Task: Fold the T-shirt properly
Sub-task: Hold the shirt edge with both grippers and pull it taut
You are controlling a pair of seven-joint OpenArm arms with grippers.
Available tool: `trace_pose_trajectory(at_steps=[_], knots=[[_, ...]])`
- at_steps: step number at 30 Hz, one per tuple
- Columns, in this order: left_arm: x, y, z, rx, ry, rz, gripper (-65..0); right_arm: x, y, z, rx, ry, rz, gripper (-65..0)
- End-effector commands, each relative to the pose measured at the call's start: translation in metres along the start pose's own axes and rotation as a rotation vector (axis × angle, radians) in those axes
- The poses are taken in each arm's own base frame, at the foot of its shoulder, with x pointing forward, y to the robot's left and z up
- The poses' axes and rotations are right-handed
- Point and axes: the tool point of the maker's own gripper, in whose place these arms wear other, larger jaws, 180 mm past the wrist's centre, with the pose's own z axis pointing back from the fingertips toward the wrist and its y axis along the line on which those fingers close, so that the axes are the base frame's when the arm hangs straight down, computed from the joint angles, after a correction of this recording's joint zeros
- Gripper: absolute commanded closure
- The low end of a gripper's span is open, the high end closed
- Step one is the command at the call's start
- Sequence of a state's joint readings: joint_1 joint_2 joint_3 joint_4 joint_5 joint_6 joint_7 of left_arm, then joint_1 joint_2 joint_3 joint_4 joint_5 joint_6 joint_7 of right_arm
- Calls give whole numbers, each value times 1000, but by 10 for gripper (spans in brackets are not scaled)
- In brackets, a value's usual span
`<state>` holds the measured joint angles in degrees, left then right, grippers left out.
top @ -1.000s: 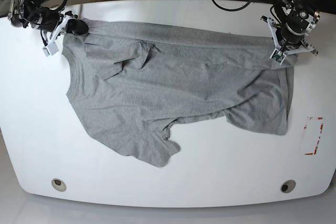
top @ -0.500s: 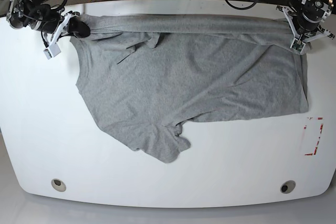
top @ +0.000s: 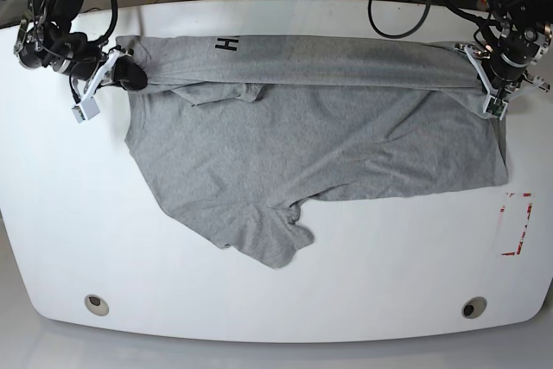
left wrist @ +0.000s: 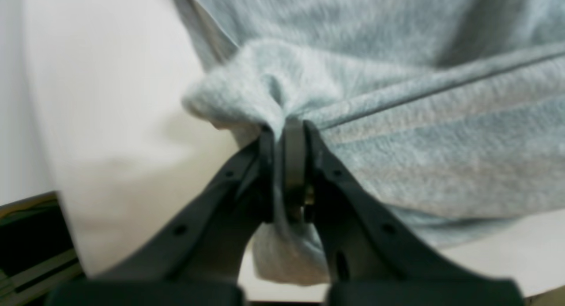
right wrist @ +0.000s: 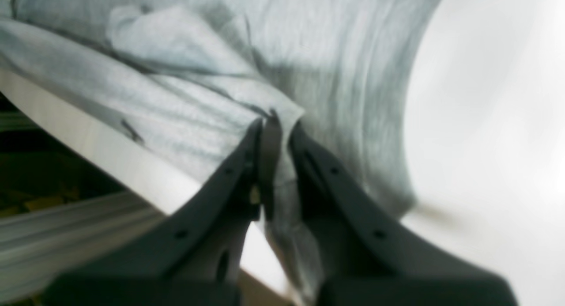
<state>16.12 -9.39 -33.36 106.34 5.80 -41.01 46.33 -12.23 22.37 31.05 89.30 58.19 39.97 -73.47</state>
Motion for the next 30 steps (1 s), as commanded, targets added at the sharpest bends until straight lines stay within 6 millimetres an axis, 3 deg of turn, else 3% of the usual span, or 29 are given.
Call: trace_pose_trajectory(at_steps=[1, 7, 10, 12, 13, 15, 18, 20, 22, 26, 30], knots=[[0, 24, -4, 43, 16, -30, 0, 17, -11, 4, -42, -30, 26, 0], [12, 28, -18, 15, 20, -93, -13, 28, -28, 1, -132, -4, 61, 0], [11, 25, -23, -4, 40, -126, -117, 31, -30, -4, -158, -2, 68, 0], [9, 24, -25, -10, 47, -125, -253, 30, -36, -3, -194, 19, 80, 0], [9, 24, -25, -10, 48, -125, -303, 30, -38, -3, -201, 22, 82, -24], [10, 23, -25, -16, 42, -120, -435, 30, -40, -2, -214, 25, 82, -140], [14, 15, -23, -64, 11, -81, -542, 33, -35, 0, -208, 13, 94, -322], [12, 12, -21, -101, 18, -43, -537, 37, -26, 2, -188, -13, 112, -420], [8, 21, -14, -130, 40, -8, -531, 42, -12, 6, -141, -55, 124, -479], [4, 21, -4, -207, 39, 59, -531, 45, 0, 21, -92, -140, 99, -480], [-11, 7, 6, -272, 54, 47, -529, 30, -7, 33, -111, -146, 55, -480]])
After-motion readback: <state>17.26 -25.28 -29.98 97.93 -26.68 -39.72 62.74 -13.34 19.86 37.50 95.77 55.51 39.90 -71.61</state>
